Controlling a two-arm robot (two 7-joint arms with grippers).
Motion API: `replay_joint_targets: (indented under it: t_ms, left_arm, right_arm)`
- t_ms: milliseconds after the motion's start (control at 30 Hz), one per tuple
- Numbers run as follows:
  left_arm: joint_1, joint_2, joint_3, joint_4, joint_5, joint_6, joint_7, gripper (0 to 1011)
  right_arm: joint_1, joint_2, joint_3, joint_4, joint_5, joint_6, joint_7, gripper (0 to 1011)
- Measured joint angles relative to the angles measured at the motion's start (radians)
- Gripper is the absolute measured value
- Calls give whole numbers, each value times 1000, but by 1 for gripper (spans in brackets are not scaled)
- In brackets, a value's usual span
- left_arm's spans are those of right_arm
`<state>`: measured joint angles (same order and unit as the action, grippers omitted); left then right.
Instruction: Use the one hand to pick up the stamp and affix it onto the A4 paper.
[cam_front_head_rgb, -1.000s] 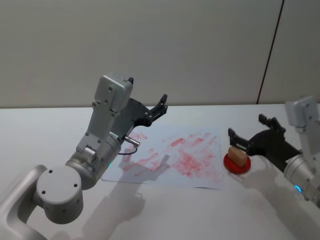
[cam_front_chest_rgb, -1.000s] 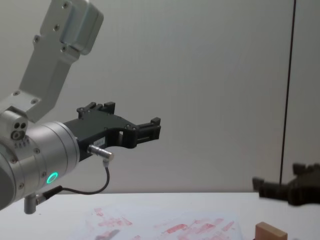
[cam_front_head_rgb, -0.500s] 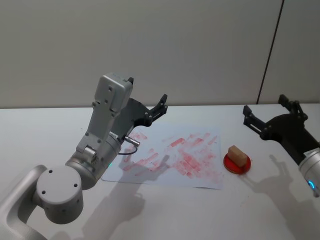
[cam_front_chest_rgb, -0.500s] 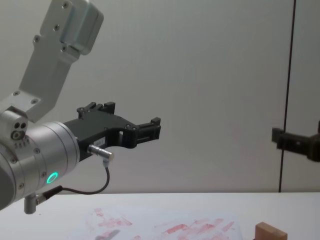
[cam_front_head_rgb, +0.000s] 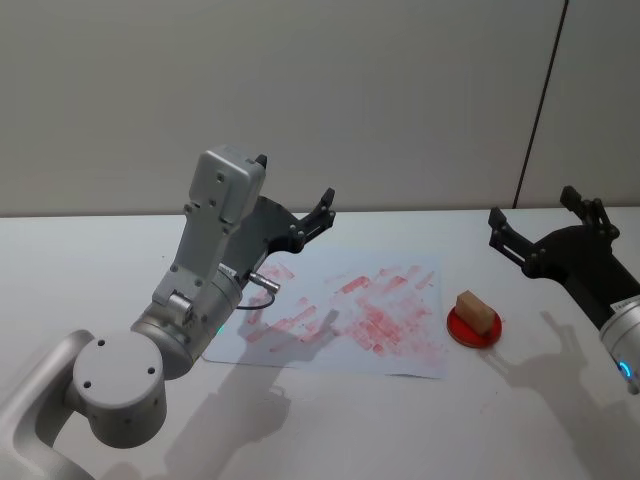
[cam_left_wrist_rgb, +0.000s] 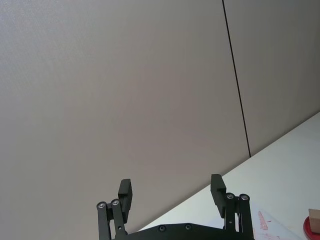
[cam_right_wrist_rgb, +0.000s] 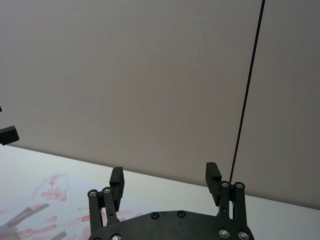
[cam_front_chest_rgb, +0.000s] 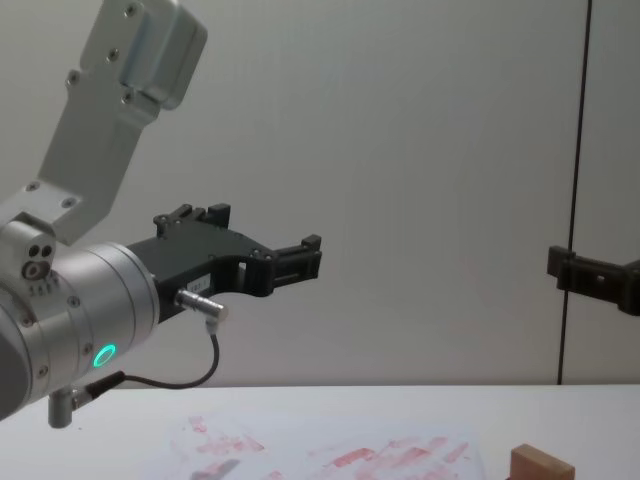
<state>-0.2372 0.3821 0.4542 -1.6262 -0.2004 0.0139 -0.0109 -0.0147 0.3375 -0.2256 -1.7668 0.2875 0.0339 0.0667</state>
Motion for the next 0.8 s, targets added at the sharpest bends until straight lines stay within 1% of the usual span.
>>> replay_joint_targets:
  t_ms: [567, 667, 800]
  left_arm:
    - [0, 0, 0, 0, 0, 0, 0, 1001]
    - [0, 0, 0, 0, 0, 0, 0, 1001]
    - [0, 0, 0, 0, 0, 0, 0, 1001]
  right_arm:
    - [-4, 3, 1, -1, 1, 1, 0, 1001]
    - [-9, 7, 4, -5, 5, 6, 0, 1001]
    - [-23, 20, 11, -13, 17, 30, -2, 1001]
